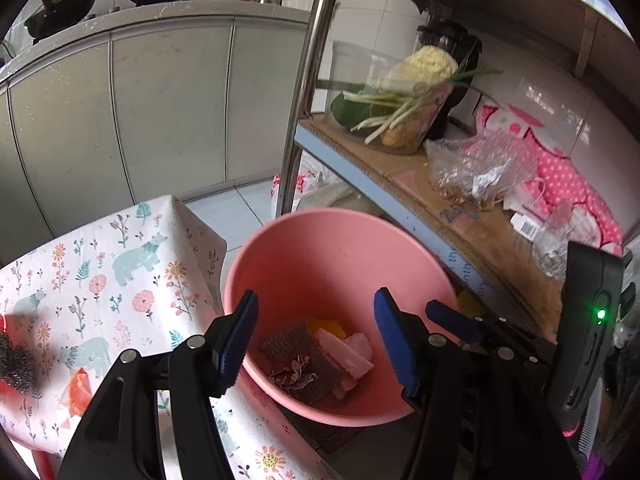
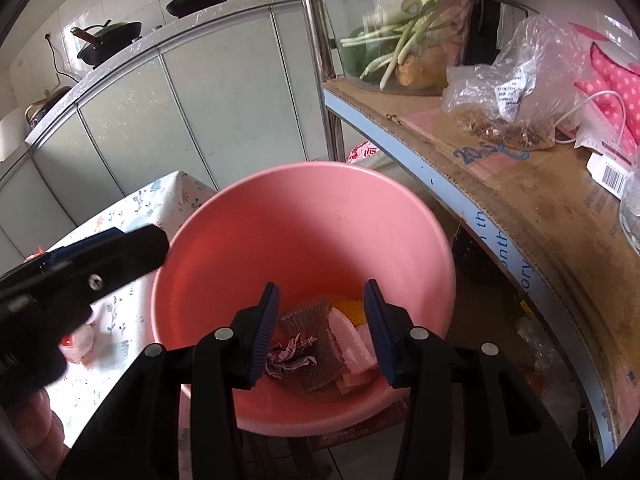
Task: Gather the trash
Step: 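Open the left gripper over the basin while the right gripper releases the foam strip inside, then move both open grippers back from the basin to the table, then grasp the clear bubble wrap with the left gripper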
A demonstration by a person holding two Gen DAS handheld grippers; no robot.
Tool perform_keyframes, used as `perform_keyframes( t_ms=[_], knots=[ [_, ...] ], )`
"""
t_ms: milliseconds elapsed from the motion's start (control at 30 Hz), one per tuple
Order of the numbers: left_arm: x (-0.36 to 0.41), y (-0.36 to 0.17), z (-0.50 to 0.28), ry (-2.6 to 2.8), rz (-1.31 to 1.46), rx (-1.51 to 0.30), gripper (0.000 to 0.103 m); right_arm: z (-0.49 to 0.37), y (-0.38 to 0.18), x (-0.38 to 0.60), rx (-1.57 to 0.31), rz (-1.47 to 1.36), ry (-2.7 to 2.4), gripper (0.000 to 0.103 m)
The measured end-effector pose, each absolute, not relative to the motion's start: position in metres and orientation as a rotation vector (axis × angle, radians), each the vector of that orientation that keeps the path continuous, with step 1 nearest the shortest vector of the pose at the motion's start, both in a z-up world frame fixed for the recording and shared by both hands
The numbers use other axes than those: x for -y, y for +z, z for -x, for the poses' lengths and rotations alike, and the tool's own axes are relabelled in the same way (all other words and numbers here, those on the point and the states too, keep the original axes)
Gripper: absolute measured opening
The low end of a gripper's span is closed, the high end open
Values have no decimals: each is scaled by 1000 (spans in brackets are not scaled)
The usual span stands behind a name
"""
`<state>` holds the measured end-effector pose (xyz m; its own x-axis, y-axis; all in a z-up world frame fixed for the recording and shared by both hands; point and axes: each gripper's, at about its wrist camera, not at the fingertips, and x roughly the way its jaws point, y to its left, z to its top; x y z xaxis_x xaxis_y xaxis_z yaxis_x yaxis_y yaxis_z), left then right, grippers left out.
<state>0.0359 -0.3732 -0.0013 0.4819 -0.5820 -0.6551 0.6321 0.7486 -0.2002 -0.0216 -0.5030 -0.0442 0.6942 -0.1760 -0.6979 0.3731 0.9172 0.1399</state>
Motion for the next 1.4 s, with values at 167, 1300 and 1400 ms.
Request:
perform_keyframes(
  t_ms=[167,1300,1400],
  knots=[
    [358,16,-29,-761,-44,-733,61,32,-29,497,-708,-271,-305,45],
    [86,60,80,-397,-73,-609,61,88,8,336,-683,-155,75,45],
    [55,51,87,-352,-72,-634,61,89,3,321,-701,-137,109,45]
  ],
)
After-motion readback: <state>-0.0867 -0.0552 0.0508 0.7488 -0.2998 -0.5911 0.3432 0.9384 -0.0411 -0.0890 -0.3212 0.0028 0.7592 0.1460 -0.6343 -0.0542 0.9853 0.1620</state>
